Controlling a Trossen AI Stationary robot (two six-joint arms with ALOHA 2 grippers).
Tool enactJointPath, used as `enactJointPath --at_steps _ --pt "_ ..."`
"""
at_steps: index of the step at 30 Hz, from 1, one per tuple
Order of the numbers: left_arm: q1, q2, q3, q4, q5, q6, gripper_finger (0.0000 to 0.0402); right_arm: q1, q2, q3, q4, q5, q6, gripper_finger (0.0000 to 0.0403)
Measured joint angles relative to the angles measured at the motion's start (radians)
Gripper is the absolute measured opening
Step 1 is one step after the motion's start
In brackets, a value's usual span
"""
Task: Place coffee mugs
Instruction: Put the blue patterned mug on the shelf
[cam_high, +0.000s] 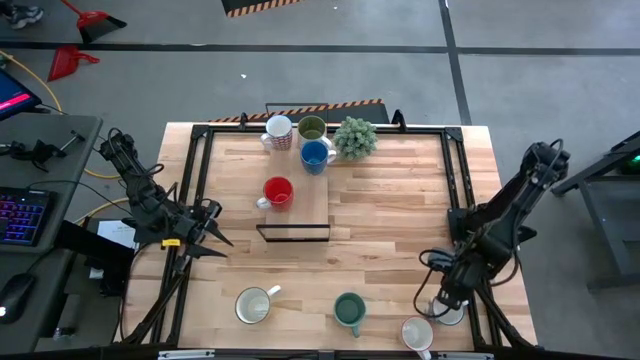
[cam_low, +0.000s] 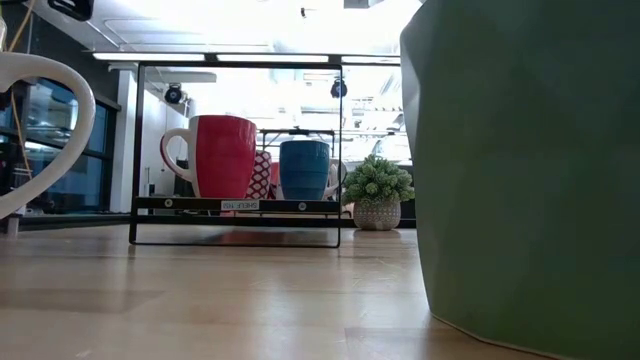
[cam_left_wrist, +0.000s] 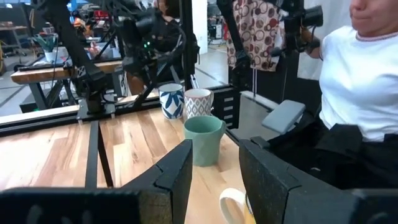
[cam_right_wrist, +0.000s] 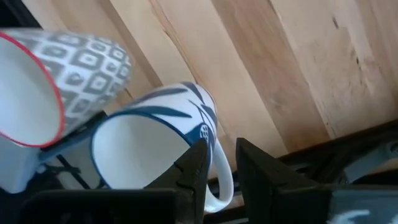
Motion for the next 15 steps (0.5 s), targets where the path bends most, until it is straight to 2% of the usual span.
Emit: enactJointPath --at_steps 15 --pt "0.0 0.0 0.0 0.026 0.0 0.0 0.0119 0.075 0.014 0.0 0.061 -0.01 0.003 0.0067"
